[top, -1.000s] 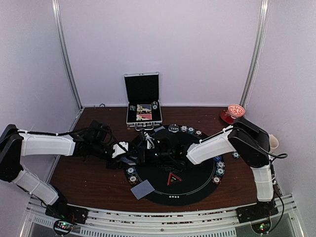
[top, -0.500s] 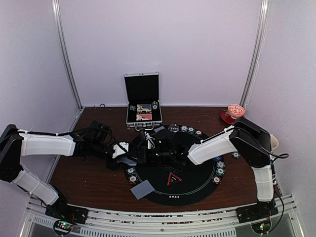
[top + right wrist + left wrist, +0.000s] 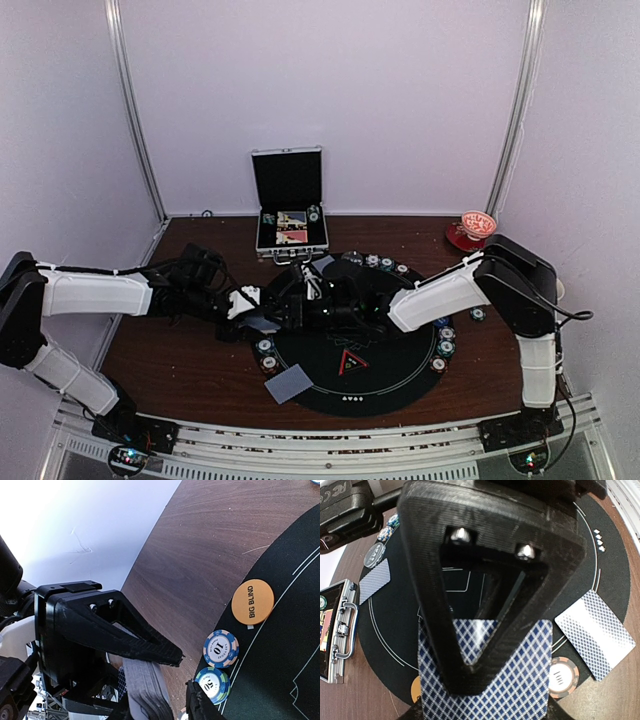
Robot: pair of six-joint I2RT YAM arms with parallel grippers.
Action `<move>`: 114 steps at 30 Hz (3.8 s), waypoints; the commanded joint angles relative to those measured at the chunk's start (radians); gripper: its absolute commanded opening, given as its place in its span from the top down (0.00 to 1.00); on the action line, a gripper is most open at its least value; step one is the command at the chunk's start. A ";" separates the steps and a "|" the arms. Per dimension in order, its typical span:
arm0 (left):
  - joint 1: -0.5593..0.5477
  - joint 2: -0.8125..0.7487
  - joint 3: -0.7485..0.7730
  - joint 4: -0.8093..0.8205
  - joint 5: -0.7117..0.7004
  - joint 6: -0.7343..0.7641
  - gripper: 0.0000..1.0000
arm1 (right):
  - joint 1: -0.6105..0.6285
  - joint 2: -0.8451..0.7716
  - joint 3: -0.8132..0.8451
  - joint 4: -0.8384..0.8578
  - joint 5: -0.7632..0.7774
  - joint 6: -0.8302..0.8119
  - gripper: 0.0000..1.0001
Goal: Distribute texas hold em gaming equipment
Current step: Pick up the poker card from the face-down deck piles, then distribute the poker card in the small blind area.
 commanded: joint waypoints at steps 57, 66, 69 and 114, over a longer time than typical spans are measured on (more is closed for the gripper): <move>0.003 -0.020 0.012 0.009 0.037 0.004 0.44 | -0.818 -0.627 -0.631 -0.297 -0.157 -0.206 1.00; 0.003 -0.015 0.013 0.008 0.042 0.005 0.44 | -0.893 -0.531 -0.584 -0.307 -0.206 -0.229 1.00; 0.004 -0.014 0.014 0.008 0.042 0.005 0.45 | -0.902 -0.521 -0.567 -0.313 -0.214 -0.229 1.00; 0.003 0.007 0.018 0.007 0.034 0.006 0.44 | -0.675 -0.830 -0.503 -0.453 0.093 -0.222 0.21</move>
